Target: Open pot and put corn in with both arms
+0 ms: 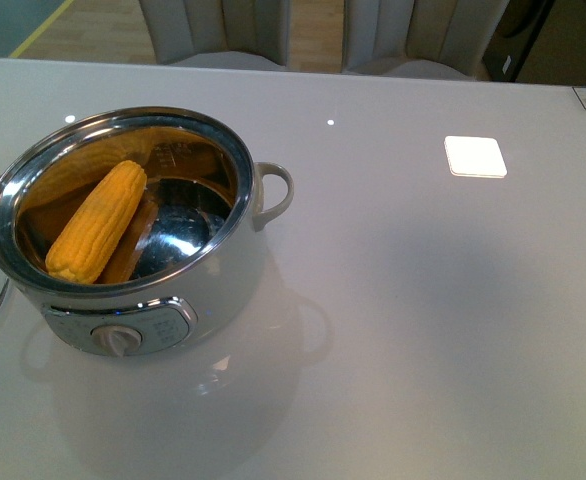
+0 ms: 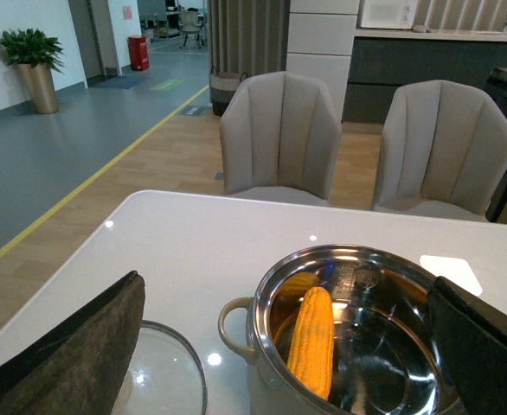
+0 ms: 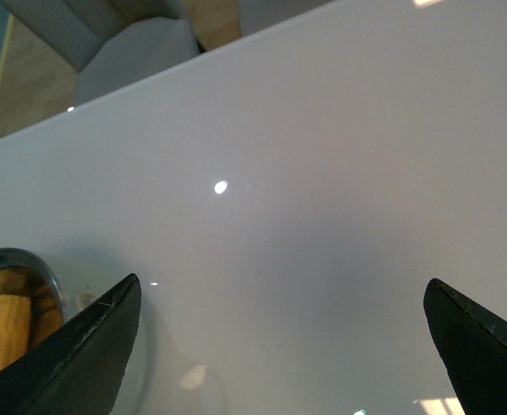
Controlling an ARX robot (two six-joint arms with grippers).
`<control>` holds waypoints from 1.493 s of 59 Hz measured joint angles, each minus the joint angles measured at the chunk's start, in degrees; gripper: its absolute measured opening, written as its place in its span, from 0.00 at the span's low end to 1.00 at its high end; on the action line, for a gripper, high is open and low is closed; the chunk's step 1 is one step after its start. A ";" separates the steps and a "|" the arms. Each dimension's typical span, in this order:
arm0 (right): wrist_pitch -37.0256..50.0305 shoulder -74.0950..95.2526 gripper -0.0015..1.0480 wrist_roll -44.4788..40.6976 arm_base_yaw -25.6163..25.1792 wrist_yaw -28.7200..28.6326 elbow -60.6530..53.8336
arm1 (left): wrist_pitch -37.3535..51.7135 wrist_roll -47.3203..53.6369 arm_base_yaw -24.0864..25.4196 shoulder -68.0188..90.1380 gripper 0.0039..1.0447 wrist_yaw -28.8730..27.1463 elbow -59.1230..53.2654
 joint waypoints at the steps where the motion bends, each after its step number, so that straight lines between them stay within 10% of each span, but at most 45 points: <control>1: -0.87 -2.40 0.92 -0.35 0.04 1.05 -1.44 | 0.00 0.00 0.00 0.00 0.94 0.00 0.00; 22: -9.97 -21.00 0.91 -1.79 2.45 3.02 -10.64 | 0.00 0.00 0.00 0.00 0.94 0.02 0.00; 33: 22.08 -27.45 0.61 -19.52 -2.34 -6.73 -23.61 | 0.00 0.02 0.00 0.00 0.94 0.00 0.00; 54: 18.05 -37.35 0.03 -24.96 -9.79 -13.79 -27.61 | 0.00 0.02 0.00 0.00 0.94 0.02 0.00; 88: 10.34 -48.63 0.02 -25.35 -17.18 -20.83 -29.66 | 0.00 0.02 0.00 0.00 0.94 0.00 0.00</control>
